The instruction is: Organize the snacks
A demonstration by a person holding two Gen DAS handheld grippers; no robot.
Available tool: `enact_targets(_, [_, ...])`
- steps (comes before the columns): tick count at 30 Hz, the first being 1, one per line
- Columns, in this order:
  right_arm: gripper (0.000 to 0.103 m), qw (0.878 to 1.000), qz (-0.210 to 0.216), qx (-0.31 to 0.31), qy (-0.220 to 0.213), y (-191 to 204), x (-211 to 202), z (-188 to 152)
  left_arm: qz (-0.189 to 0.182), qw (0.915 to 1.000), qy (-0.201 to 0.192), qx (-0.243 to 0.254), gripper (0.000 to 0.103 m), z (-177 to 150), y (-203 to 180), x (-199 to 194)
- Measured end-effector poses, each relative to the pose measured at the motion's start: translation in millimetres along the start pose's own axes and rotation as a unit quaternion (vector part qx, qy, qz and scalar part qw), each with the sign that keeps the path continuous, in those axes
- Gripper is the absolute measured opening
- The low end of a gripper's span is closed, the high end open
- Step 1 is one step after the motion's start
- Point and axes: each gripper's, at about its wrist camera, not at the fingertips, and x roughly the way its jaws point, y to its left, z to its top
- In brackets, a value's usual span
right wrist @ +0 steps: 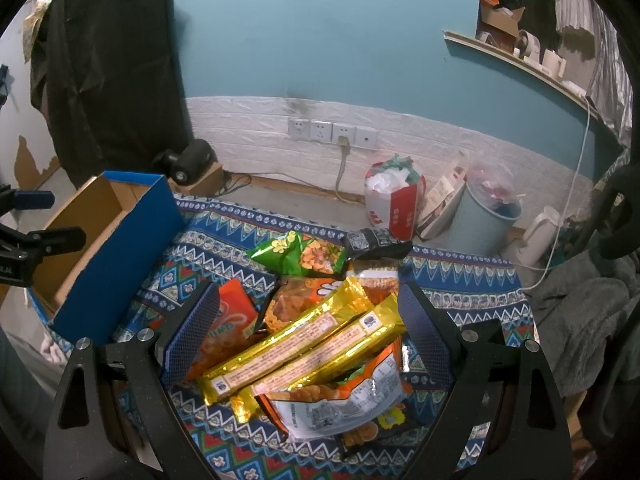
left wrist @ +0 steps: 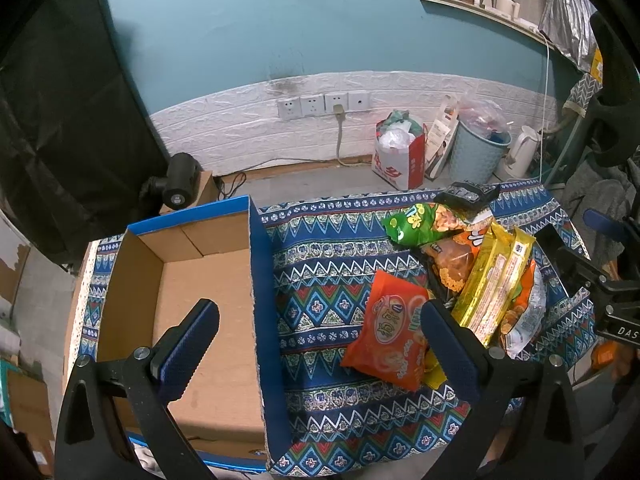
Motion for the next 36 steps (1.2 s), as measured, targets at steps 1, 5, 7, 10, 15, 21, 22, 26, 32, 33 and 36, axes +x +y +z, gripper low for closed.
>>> enact_targets(1, [0.089, 1.000, 0.000, 0.000, 0.001, -0.1, 0.0, 0.0, 0.000, 1.0000, 0.001, 0.000, 0.102, 0.0, -0.7, -0.2])
enact_targets(5, [0.089, 1.000, 0.000, 0.000, 0.001, -0.6, 0.2, -0.3, 0.001, 1.0000, 0.000, 0.001, 0.102, 0.1, -0.9, -0.2])
enact_targets(7, [0.089, 1.000, 0.000, 0.000, 0.000, -0.8, 0.1, -0.3, 0.001, 1.0000, 0.000, 0.001, 0.102, -0.1, -1.7, 0.1])
enact_targets(10, [0.089, 1.000, 0.001, 0.000, 0.001, -0.6, 0.3, -0.1, 0.001, 1.0000, 0.000, 0.001, 0.102, 0.1, -1.6, 0.2])
enact_targets(15, [0.089, 1.000, 0.001, 0.000, 0.001, -0.8, -0.2, -0.2, 0.001, 1.0000, 0.000, 0.001, 0.102, -0.1, -1.6, 0.1])
enact_targets(21, [0.089, 1.000, 0.001, 0.001, 0.001, -1.0, 0.3, -0.3, 0.001, 1.0000, 0.002, 0.004, 0.102, -0.3, -3.6, 0.7])
enact_targets(22, [0.089, 1.000, 0.001, 0.000, 0.001, -0.8, 0.3, -0.2, 0.002, 1.0000, 0.001, 0.005, 0.102, -0.8, -4.4, 0.1])
enact_targets(26, [0.089, 1.000, 0.001, 0.000, 0.001, -0.8, 0.1, 0.0, 0.001, 1.0000, 0.002, 0.004, 0.102, -0.1, -4.5, 0.7])
enact_targets(32, [0.089, 1.000, 0.000, 0.000, 0.001, -1.5, 0.1, -0.1, 0.002, 1.0000, 0.002, 0.004, 0.102, -0.2, -4.7, 0.6])
enact_targets(33, [0.089, 1.000, 0.000, 0.000, 0.001, -1.5, 0.1, -0.1, 0.002, 1.0000, 0.002, 0.004, 0.102, -0.3, -4.7, 0.5])
enact_targets(36, [0.089, 1.000, 0.001, 0.000, 0.002, -1.8, -0.2, -0.1, 0.001, 1.0000, 0.002, 0.004, 0.102, -0.3, -4.9, 0.6])
